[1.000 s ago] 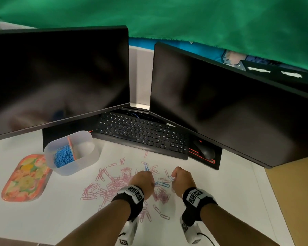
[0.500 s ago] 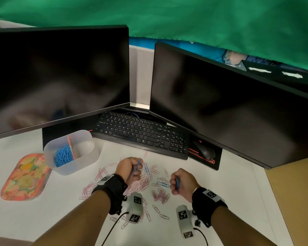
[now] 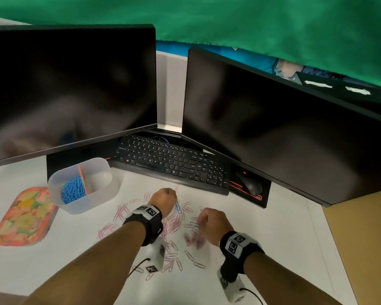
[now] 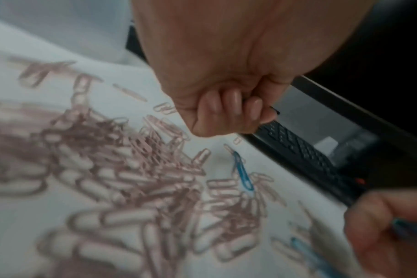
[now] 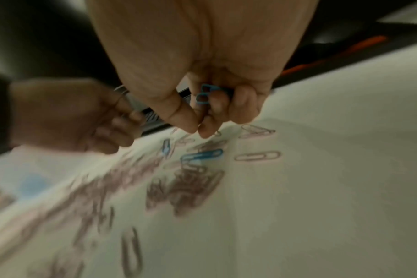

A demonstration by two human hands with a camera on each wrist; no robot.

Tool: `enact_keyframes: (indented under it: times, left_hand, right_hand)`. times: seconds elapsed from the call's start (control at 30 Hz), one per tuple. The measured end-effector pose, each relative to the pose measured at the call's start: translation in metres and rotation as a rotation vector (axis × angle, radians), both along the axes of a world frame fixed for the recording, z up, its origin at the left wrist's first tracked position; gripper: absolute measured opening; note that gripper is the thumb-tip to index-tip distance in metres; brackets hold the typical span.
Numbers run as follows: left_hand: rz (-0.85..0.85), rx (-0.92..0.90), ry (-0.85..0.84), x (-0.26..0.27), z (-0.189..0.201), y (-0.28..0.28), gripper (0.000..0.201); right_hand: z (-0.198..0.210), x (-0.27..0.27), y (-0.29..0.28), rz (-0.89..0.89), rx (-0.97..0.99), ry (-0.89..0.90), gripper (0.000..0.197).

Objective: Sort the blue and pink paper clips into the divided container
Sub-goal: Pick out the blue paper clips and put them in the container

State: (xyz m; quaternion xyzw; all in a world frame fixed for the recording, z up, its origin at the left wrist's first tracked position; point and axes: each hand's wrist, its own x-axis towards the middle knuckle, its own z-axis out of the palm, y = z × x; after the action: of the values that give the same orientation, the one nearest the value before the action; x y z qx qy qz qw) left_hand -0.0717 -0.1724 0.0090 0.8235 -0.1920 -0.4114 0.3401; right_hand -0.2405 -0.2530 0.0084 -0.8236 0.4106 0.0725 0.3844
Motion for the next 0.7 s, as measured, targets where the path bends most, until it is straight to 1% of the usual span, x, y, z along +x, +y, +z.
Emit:
enact_keyframes:
  times: [0.07, 0.13, 0.17, 0.23, 0.33, 0.43, 0.47, 0.63, 0.7]
  left_hand:
    - [-0.234, 0.059, -0.228, 0.000, 0.000, 0.003, 0.024]
    - [-0.478, 0.137, -0.409, 0.001, -0.001, 0.006, 0.019]
    - [-0.583, 0.182, -0.475, 0.001, -0.003, 0.007, 0.021]
    - [-0.709, 0.247, -0.567, 0.001, -0.006, 0.007, 0.030]
    - [-0.765, 0.274, -0.659, -0.002, -0.008, 0.004, 0.031]
    - [-0.781, 0.314, -0.679, -0.005, -0.009, 0.000, 0.029]
    - [-0.781, 0.328, -0.677, -0.005, -0.009, -0.001, 0.029]
    - [-0.771, 0.372, -0.598, -0.004, -0.010, -0.003, 0.029]
    - [-0.754, 0.368, -0.586, -0.003, -0.012, -0.003, 0.030]
  right_hand:
    - [-0.005, -0.004, 0.006, 0.104, -0.103, 0.020, 0.014]
    - [-0.011, -0.007, 0.008, 0.148, -0.166, 0.025, 0.019]
    - [-0.012, -0.008, 0.008, 0.152, -0.183, 0.022, 0.021]
    - [-0.013, -0.008, 0.008, 0.162, -0.197, 0.016, 0.020]
    - [-0.012, -0.004, 0.007, 0.167, -0.202, 0.026, 0.020]
    - [-0.013, -0.001, 0.004, 0.153, -0.173, 0.053, 0.034]
    - [-0.014, -0.001, 0.003, 0.152, -0.160, 0.064, 0.036]
    - [-0.013, -0.001, 0.003, 0.158, -0.098, 0.118, 0.023]
    - [-0.011, -0.002, 0.003, 0.158, -0.074, 0.136, 0.021]
